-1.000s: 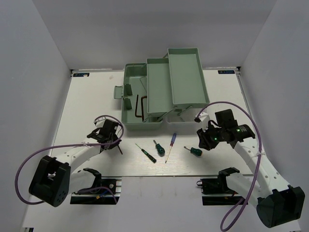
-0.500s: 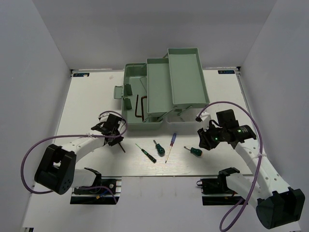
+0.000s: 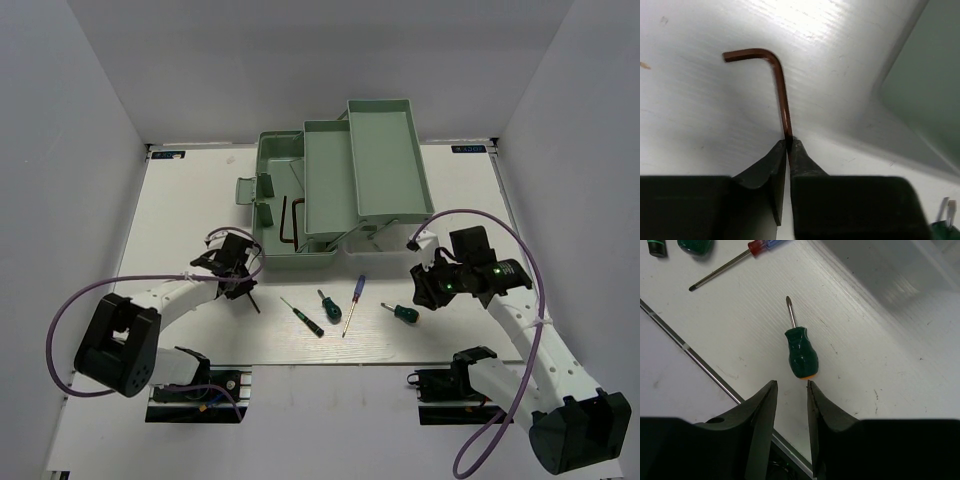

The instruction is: Sort the tools into containers

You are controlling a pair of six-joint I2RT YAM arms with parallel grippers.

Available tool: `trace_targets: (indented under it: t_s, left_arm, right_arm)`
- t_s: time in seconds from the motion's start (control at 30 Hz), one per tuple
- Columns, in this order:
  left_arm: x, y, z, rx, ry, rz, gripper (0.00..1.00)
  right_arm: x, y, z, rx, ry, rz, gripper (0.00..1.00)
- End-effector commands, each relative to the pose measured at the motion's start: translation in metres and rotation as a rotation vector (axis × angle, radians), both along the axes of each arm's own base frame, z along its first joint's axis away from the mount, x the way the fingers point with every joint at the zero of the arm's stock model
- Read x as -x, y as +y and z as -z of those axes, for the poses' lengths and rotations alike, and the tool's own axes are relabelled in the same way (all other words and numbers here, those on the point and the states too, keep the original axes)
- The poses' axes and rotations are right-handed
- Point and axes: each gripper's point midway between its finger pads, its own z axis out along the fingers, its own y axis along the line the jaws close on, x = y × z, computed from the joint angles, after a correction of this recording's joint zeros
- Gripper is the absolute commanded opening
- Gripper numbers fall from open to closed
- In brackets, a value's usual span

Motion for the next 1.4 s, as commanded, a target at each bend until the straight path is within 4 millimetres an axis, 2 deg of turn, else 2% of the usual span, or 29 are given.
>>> trace_targets:
  t_s: [0.0,0.1,0.13,0.23,0.3,0.37,0.4,0.43,0.5,0.53,0.6,0.63,0.77,0.8,0.87,0.9,0.93,0.97,1.03,1.07,1.1,1.2,1.27,1.33,1.37]
  left_arm:
    - [0.069,0.022,0.048,-0.082,0.292,0.03,0.14]
    - [0.067,0.021,0.048,-0.082,0.292,0.03,0.07]
    - [0.067,0.021,0.048,-0.082,0.292,0.03,0.01]
    - [0.066,0.018,0.045,-0.069,0.283,0.033,0.0]
    - [0.061,0.013,0.034,-0.06,0.257,0.049,0.0]
    - [0.046,0.006,0.014,-0.034,0.198,0.051,0.0]
    - [0.044,0.003,-0.004,-0.018,0.159,0.061,0.0]
    - [0.033,-0.002,-0.022,0.005,0.107,0.062,0.0]
    - [0.03,0.003,-0.046,-0.014,0.062,0.058,0.0]
    - [0.02,0.001,-0.07,0.005,-0.005,0.054,0.0]
    - [0.011,0.002,-0.098,0.002,-0.06,0.062,0.0]
    - [0.012,0.005,-0.105,-0.007,-0.062,0.058,0.0]
    - [-0.01,-0.005,-0.147,0.018,-0.182,0.119,0.0]
    - [-0.018,-0.015,-0.164,0.054,-0.226,0.151,0.0]
    - [-0.035,-0.026,-0.181,0.067,-0.296,0.217,0.0]
    - [-0.044,-0.037,-0.194,0.096,-0.333,0.259,0.0]
    - [-0.054,-0.04,-0.19,0.081,-0.321,0.294,0.0]
    - [-0.068,-0.05,-0.204,0.099,-0.366,0.319,0.0]
    - [-0.086,-0.059,-0.21,0.088,-0.386,0.355,0.0]
    - [-0.099,-0.068,-0.202,0.086,-0.372,0.396,0.0]
    - [-0.111,-0.073,-0.212,0.084,-0.398,0.405,0.0]
    - [-0.136,-0.085,-0.203,0.067,-0.376,0.436,0.0]
    - [-0.148,-0.09,-0.204,0.06,-0.376,0.444,0.01]
    - [-0.155,-0.091,-0.19,0.042,-0.339,0.438,0.09]
    - [-0.157,-0.09,-0.186,0.032,-0.331,0.432,0.21]
  right_arm:
    - [-0.013,0.004,-0.021,-0.032,-0.065,0.01,0.37]
    - [-0.013,0.003,-0.022,-0.037,-0.066,0.018,0.37]
    - [-0.013,0.004,-0.023,-0.036,-0.066,0.015,0.37]
    - [-0.014,0.003,-0.024,-0.038,-0.068,0.019,0.37]
    - [-0.013,0.003,-0.023,-0.035,-0.065,0.018,0.37]
    - [-0.012,0.003,-0.023,-0.041,-0.064,0.015,0.37]
    - [-0.011,0.003,-0.024,-0.042,-0.065,0.012,0.38]
    - [-0.009,0.004,-0.024,-0.048,-0.059,0.009,0.4]
    - [-0.007,0.006,-0.023,-0.059,-0.048,0.0,0.42]
    - [-0.007,0.006,-0.024,-0.059,-0.05,-0.004,0.42]
    - [-0.006,0.008,-0.023,-0.067,-0.046,-0.007,0.42]
    - [-0.007,0.009,-0.023,-0.07,-0.043,-0.01,0.42]
    - [-0.006,0.012,-0.027,-0.082,-0.045,-0.047,0.44]
    - [0.003,0.016,-0.027,-0.102,-0.015,-0.083,0.46]
    - [0.012,0.024,-0.03,-0.134,-0.007,-0.18,0.5]
    - [0.024,0.026,-0.028,-0.157,0.04,-0.208,0.53]
    - [0.028,0.03,-0.03,-0.181,0.052,-0.237,0.53]
    - [0.031,0.031,-0.028,-0.182,0.061,-0.257,0.51]
    - [0.034,0.032,-0.025,-0.172,0.065,-0.28,0.45]
    - [0.032,0.032,-0.023,-0.161,0.06,-0.277,0.35]
    - [0.032,0.032,-0.022,-0.155,0.06,-0.274,0.3]
    - [0.036,0.037,-0.013,-0.137,0.067,-0.306,0.16]
    - [0.034,0.038,-0.01,-0.114,0.061,-0.307,0.13]
    - [0.033,0.038,-0.005,-0.084,0.062,-0.312,0.13]
    - [0.032,0.041,-0.003,-0.062,0.046,-0.339,0.13]
